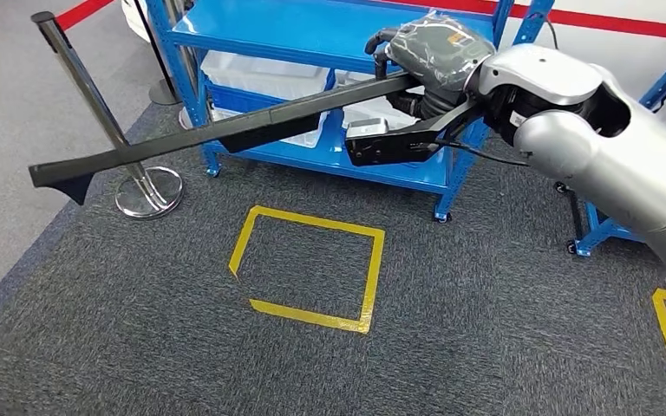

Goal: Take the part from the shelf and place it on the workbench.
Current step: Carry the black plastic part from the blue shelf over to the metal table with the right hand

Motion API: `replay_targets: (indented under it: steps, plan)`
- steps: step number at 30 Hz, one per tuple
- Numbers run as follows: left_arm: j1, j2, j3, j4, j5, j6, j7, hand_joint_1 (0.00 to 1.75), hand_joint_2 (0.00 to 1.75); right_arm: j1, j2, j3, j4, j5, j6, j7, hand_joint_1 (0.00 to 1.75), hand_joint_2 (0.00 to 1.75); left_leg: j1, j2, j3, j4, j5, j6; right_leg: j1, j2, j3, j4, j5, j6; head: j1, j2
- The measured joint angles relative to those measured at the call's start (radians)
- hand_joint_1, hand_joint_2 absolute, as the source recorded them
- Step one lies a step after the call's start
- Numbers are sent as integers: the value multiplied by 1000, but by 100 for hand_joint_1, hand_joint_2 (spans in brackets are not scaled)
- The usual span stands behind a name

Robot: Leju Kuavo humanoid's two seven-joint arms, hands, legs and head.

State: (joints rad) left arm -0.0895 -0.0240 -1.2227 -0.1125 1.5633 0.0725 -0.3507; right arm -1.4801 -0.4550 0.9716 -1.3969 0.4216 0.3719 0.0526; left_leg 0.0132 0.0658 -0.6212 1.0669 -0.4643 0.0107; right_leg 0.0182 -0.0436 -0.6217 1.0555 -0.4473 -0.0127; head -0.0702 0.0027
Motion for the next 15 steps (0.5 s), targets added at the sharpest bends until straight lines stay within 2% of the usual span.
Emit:
replay_targets:
  steps: [2,4,6,8,10,14,15]
  plan:
    - [0,0,0,0,0,0,0,0,175,-2,-2,0,-1,0,0,0,175,175,1,-22,-4,-5,7,12,0,-16,-1,2,-3,6,0,0]
    - [0,0,-1,0,-2,1,2,0,175,-3,-4,0,-3,1,0,0,175,175,5,-41,-5,-10,16,24,-7,0,-13,38,-35,17,0,0]
    - [-1,0,-2,0,-7,1,5,0,175,-2,-7,2,-4,2,-1,-1,175,175,6,-61,-10,-11,22,31,-15,28,-55,144,-101,29,0,0]
    - [-1,-1,-3,0,-9,1,7,0,175,-1,-7,5,-4,5,-2,-2,175,175,6,-77,-13,-11,24,33,-19,34,-99,247,-148,35,0,0]
    - [0,-1,-3,0,-9,1,7,0,175,-1,-7,6,-4,6,-2,-2,175,175,6,-82,-14,-11,25,32,-20,34,-112,277,-157,36,0,0]
    - [0,-1,-3,0,-9,1,7,0,175,0,-7,7,-4,6,-2,-2,175,175,6,-83,-14,-11,26,32,-20,34,-113,280,-157,36,0,0]
    - [1,-1,-3,0,-10,1,8,0,175,-1,-8,8,-4,7,-2,-2,175,175,6,-91,-14,-11,27,32,-20,37,-104,262,-140,33,0,0]
